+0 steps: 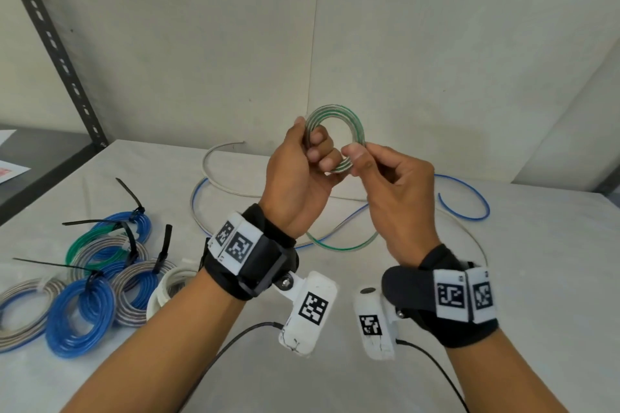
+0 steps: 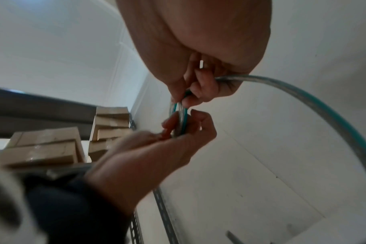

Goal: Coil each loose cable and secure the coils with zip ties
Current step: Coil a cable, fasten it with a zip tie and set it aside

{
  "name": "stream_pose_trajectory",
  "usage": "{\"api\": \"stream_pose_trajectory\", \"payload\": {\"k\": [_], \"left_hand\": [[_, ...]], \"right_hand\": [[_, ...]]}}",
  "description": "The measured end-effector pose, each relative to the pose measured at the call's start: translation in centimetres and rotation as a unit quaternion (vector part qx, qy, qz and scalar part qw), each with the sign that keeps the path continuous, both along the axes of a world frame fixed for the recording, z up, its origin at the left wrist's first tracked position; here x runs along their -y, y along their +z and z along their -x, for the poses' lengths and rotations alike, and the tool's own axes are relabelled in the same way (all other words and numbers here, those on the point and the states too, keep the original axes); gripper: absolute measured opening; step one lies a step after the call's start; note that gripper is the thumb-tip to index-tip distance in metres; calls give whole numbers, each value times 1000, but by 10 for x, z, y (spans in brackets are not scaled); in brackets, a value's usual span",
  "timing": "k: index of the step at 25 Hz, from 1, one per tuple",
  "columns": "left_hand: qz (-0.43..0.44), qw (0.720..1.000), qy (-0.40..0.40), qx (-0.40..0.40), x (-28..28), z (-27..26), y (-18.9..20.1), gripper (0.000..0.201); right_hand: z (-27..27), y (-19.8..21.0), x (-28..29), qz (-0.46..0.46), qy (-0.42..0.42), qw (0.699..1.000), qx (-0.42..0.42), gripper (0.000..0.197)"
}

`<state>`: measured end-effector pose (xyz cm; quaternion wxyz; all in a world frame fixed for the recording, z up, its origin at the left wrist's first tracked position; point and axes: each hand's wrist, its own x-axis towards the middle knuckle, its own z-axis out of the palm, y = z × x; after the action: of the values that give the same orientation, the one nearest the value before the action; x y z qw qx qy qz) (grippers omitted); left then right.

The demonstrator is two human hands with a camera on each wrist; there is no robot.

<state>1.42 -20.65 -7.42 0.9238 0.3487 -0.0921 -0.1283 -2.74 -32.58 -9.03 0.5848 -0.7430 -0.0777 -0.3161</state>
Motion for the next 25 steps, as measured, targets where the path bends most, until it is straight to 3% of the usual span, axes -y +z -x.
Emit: {"api": "stream_pose_trajectory", "payload": {"k": [2, 4, 5, 7, 9, 13, 16, 21, 25], "left_hand": [[-65, 997, -36, 18, -8, -2, 5, 44], [-169, 982, -65, 60, -17, -6, 10, 53], [-245, 962, -70, 100, -19, -6, 10, 58], [-419, 886, -68, 188, -21, -2, 9, 61], [-513, 825, -61, 226, -19, 3, 6, 55], [-554, 786, -25, 274, -17, 3, -4, 49], [-515, 816, -3, 264, -12, 2, -8, 45], [-316, 939, 43, 129, -13, -8, 1, 45], [-186, 980, 50, 40, -20, -14, 8, 42]], "right_hand": [[1, 11, 16, 33, 19, 999, -12, 14], [3, 17, 35, 136, 40, 989, -33, 18], [4, 19, 42, 197, 56, 977, -49, 20], [6, 21, 47, 282, 90, 952, -81, 20], [7, 22, 49, 330, 100, 933, -107, 21], [6, 20, 52, 408, 61, 903, -118, 21], [3, 17, 51, 368, 40, 924, -97, 15], [-3, 14, 45, 204, 2, 979, -24, 14], [-5, 10, 35, 62, 26, 997, -44, 11]]}}
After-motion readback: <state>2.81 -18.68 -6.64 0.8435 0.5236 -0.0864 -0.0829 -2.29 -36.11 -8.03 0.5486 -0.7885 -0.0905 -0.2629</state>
